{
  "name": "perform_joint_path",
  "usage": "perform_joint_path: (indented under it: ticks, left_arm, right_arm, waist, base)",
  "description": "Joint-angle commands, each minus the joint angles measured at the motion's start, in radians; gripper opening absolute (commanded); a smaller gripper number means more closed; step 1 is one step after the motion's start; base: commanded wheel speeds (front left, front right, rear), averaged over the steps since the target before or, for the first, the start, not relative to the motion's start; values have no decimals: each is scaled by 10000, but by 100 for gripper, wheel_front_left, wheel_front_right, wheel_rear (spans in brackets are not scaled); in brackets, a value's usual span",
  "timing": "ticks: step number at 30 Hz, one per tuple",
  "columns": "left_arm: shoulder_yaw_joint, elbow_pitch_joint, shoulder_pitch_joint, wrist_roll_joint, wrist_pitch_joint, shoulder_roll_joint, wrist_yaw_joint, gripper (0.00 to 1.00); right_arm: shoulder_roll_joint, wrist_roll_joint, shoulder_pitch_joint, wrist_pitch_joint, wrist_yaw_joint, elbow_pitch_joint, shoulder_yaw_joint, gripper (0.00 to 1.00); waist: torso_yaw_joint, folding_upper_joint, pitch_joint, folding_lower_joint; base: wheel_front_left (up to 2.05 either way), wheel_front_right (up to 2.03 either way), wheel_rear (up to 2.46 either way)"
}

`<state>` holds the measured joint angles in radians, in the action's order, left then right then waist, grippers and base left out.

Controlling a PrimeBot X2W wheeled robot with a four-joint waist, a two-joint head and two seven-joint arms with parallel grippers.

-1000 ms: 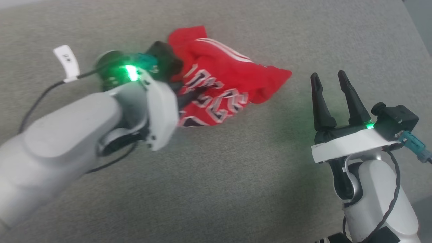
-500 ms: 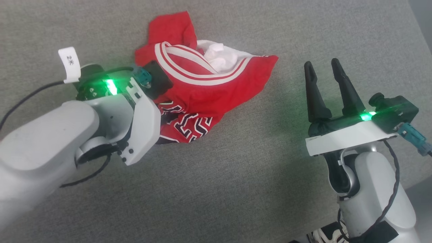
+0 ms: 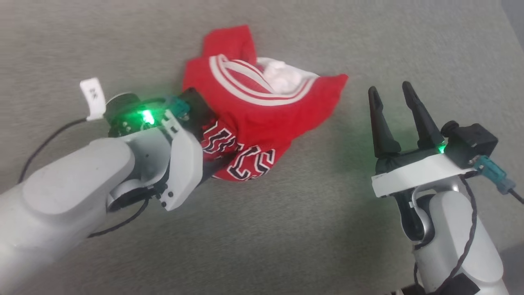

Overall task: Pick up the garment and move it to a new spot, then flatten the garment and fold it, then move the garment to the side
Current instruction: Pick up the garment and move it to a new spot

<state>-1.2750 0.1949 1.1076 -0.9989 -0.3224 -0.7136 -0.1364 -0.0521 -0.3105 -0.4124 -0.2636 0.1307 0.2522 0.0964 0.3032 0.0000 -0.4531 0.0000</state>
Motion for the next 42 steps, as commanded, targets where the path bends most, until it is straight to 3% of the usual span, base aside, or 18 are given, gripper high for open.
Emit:
perform_joint_path:
  ticks: [1, 7, 13, 18, 27, 28, 35, 42]
  left_arm:
    - [-101, 236, -244, -98, 107, -244, 110, 100]
    - [-64, 391, -589, -1028, 2404, 103, 75, 100]
    - [21, 1558, -1742, -2161, 5137, 386, 67, 100]
    - [432, 2532, -3103, -2762, 5855, 728, 67, 100]
    - [4404, 2693, -6147, -1416, 5884, 1360, 67, 100]
    - [4404, 2693, -6147, -1416, 5884, 1360, 67, 100]
    - [7782, 2141, -8504, 698, 5888, 1880, 67, 100]
    - [10123, 1341, -10271, 2949, 5887, 2542, 67, 100]
  right_arm:
    - [15, 141, 112, -14, 1, 16, -11, 100]
    - [7, 955, 377, -14, 1, 384, -220, 100]
    - [-201, 1490, 875, -14, 1, 677, -587, 100]
    - [-538, 1606, 1380, -14, 1, 778, -878, 100]
    - [-956, 1596, 2350, -14, 1, 723, -1414, 100]
    - [-956, 1596, 2350, -14, 1, 723, -1414, 100]
    - [-1100, 1521, 2892, -14, 1, 620, -1648, 100]
    - [-982, 1516, 3410, -14, 1, 385, -1794, 100]
  waist:
    - [-623, 0, 622, 0]
    - [-1535, 0, 1660, 0]
    - [-2280, 0, 2550, 0]
    - [-2853, 0, 3098, 0]
    - [-3672, 0, 3642, 0]
    - [-3672, 0, 3642, 0]
    - [-3757, 0, 3994, 0]
    - [-3669, 0, 4452, 0]
  base:
    - [0, 0, 0]
    - [0, 0, 0]
    - [0, 0, 0]
    - [0, 0, 0]
    - [0, 0, 0]
    - [0, 0, 0]
    - [0, 0, 0]
    - [0, 0, 0]
